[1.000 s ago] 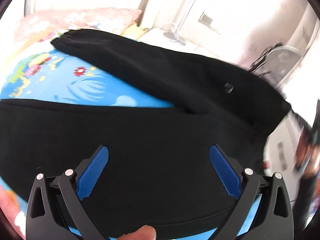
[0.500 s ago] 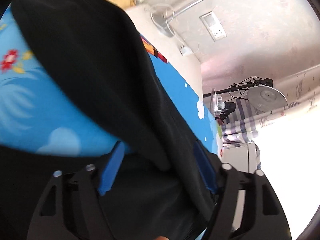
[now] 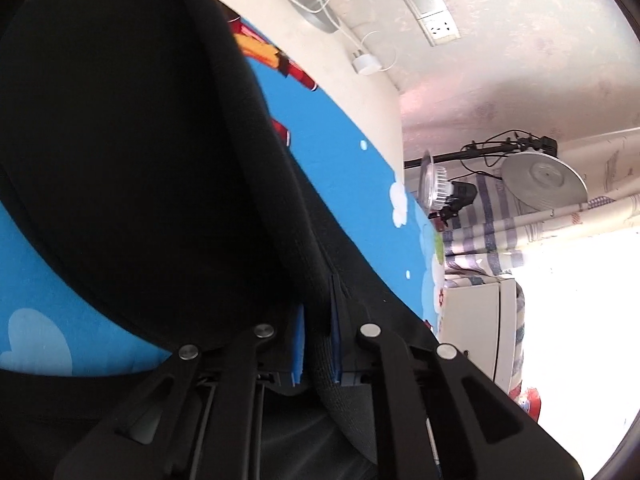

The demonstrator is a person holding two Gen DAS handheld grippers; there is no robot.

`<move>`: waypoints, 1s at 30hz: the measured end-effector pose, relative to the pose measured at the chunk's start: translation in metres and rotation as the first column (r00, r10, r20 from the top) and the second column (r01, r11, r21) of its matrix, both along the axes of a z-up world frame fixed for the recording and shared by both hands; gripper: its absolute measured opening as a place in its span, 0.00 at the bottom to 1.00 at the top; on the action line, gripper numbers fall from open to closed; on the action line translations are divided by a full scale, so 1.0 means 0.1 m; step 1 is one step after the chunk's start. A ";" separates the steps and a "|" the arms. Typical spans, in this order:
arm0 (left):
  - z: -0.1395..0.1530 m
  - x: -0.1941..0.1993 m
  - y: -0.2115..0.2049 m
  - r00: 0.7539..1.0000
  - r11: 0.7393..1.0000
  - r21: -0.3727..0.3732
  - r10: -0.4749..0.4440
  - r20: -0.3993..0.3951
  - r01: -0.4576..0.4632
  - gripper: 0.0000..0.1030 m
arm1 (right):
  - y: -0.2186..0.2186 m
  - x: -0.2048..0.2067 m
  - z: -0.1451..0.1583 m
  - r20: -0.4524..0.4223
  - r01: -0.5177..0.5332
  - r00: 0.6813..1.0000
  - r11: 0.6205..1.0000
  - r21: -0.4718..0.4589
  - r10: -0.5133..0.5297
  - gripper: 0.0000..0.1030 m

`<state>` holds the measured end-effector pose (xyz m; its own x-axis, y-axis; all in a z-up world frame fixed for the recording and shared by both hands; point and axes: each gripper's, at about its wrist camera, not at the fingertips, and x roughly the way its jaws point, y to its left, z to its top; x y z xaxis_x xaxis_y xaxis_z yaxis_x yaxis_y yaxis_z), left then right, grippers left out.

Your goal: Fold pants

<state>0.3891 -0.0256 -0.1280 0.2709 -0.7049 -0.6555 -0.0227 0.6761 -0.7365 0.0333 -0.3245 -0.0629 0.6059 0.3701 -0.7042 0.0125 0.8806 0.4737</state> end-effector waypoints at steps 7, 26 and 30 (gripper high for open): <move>0.09 -0.10 0.05 1.000 1.000 -0.009 -0.005 0.018 0.005 0.10 | -0.05 0.36 -0.23 -0.149 0.205 0.973 0.955 0.213 -0.176 0.82; 0.50 -0.63 0.32 0.995 0.999 -0.036 0.030 0.092 -0.027 0.08 | -0.46 0.79 0.23 -0.048 0.209 0.978 0.962 0.176 -0.204 0.07; 0.76 -1.47 0.42 0.985 0.997 -0.035 0.080 0.150 -0.076 0.08 | -0.74 0.53 0.40 -0.022 0.224 0.974 0.956 0.192 -0.224 0.06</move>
